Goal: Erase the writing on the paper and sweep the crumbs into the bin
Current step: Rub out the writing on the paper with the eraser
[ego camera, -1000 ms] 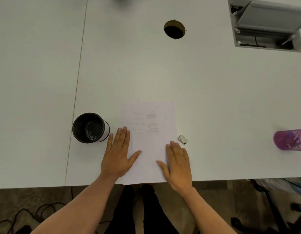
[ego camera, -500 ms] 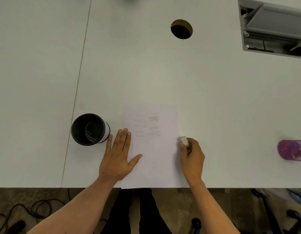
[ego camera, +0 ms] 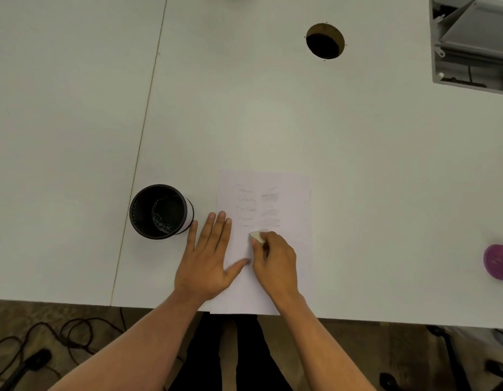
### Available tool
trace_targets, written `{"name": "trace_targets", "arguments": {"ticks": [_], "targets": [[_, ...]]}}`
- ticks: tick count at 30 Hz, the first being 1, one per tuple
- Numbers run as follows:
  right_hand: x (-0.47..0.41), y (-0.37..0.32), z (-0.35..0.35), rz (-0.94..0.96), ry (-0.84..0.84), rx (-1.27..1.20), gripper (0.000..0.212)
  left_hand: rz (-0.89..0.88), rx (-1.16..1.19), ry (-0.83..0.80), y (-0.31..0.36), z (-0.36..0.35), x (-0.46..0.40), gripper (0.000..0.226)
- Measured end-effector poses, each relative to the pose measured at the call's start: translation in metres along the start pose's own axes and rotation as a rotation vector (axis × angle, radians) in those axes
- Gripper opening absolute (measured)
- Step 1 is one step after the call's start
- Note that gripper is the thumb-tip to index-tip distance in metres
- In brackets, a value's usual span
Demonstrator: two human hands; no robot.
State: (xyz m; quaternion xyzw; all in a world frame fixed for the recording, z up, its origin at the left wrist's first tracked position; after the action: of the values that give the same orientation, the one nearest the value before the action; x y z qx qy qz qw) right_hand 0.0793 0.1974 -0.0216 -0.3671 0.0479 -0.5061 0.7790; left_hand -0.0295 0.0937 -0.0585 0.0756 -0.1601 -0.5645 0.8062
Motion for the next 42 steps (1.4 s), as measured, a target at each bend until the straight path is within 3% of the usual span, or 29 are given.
{"name": "trace_targets", "arguments": {"ticks": [7,13,18,23,28,34,42], "targets": [[-0.024,-0.021,0.003,0.195,0.05,0.083,0.015,0.009,-0.011,-0.011,0.0,-0.001,0.0,0.087],[-0.038,-0.028,0.003,0.142,0.051,0.048,0.014,0.007,0.003,-0.009,-0.001,-0.001,0.0,0.087],[0.008,-0.02,-0.009,0.133,-0.099,0.029,0.022,0.012,0.017,-0.027,-0.002,-0.002,0.0,0.086],[-0.037,-0.022,0.005,0.207,0.04,0.12,0.018,0.014,-0.001,-0.024,-0.001,-0.001,-0.001,0.089],[-0.07,-0.013,0.024,0.123,0.136,0.092,0.017,0.027,-0.011,-0.028,-0.001,0.0,0.0,0.09],[-0.006,-0.015,-0.001,0.186,-0.05,0.068,0.02,0.015,0.008,-0.032,-0.001,-0.002,-0.001,0.09],[-0.02,-0.009,0.005,0.119,-0.036,0.036,0.017,0.115,0.081,-0.029,0.006,0.0,-0.002,0.087]]}}
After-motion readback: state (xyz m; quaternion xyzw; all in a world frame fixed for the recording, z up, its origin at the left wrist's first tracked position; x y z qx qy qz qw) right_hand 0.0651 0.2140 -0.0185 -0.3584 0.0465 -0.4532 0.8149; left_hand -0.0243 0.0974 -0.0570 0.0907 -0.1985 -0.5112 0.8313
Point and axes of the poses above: each hand's wrist, its own x-axis away from the middle knuckle, its own z-axis out of the back of the hand, y = z × x, the point moved 8 cm from there along -x, towards the middle knuckle, and after that the axes turned 3 degrees about x, right-handed, at the moved point
